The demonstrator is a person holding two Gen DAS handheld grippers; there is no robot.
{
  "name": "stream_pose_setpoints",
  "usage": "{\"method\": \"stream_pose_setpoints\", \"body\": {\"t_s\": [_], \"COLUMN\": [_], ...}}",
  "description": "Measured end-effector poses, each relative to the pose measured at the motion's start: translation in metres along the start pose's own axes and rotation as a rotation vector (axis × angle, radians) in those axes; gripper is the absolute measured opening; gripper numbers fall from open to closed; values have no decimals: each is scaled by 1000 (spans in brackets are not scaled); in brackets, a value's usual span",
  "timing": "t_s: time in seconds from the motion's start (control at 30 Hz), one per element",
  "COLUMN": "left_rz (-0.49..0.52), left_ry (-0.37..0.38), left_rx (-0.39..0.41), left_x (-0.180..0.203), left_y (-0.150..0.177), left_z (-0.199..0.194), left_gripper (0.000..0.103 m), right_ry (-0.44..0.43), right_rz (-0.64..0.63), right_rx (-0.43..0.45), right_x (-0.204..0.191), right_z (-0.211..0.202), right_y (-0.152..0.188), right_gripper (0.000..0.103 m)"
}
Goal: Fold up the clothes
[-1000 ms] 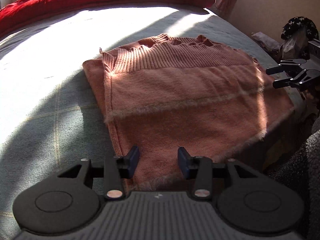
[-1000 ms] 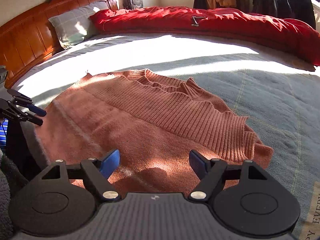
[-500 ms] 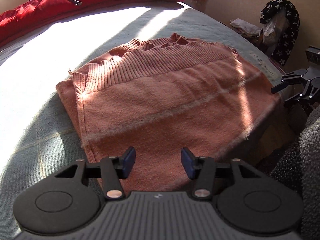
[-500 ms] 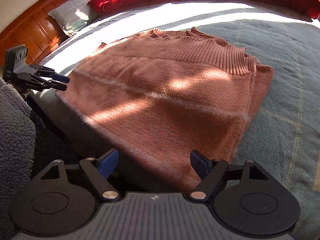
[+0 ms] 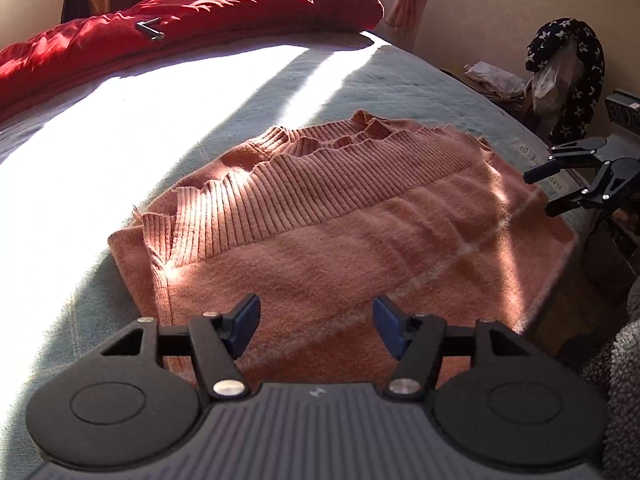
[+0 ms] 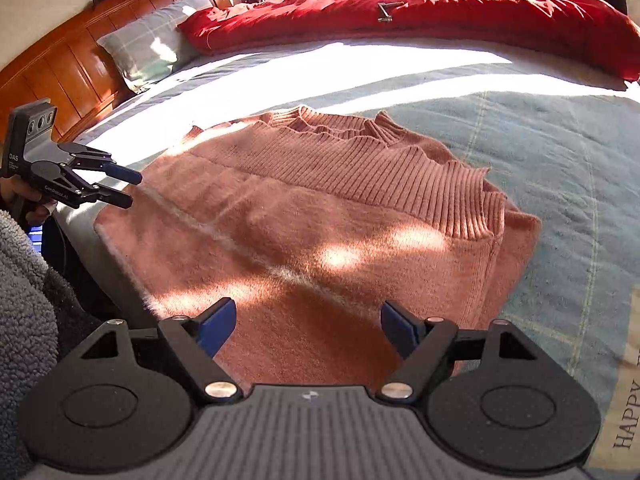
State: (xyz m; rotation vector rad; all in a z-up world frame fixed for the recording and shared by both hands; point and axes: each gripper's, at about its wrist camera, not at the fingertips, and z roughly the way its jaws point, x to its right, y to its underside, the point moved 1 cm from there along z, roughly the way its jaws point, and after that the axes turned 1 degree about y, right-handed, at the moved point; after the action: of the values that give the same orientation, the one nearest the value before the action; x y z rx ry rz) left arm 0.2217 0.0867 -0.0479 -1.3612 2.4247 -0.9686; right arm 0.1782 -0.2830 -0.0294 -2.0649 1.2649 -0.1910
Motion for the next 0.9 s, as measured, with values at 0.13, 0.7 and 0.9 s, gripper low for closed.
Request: {"method": "stream_pose_setpoints", "body": {"t_s": [0.13,0.7,0.9], "left_rz": [-43,-76,-125], "left_ry": [-17,35,56], "left_rx": [-28,-33,-44], "left_x": [-12,-10,-18], "left_y": [-6,4,-25], "left_z": [29,48,38], "left_gripper": [68,102,102], "right_ry": [31,0,82], "right_rz": [-26,203,140], "right_rx": [-23,50,-31], "right_x": [5,21,5], "right_z": [35,60,59], "right_y": [-19,-6,-26], "right_gripper": [85,103,103]}}
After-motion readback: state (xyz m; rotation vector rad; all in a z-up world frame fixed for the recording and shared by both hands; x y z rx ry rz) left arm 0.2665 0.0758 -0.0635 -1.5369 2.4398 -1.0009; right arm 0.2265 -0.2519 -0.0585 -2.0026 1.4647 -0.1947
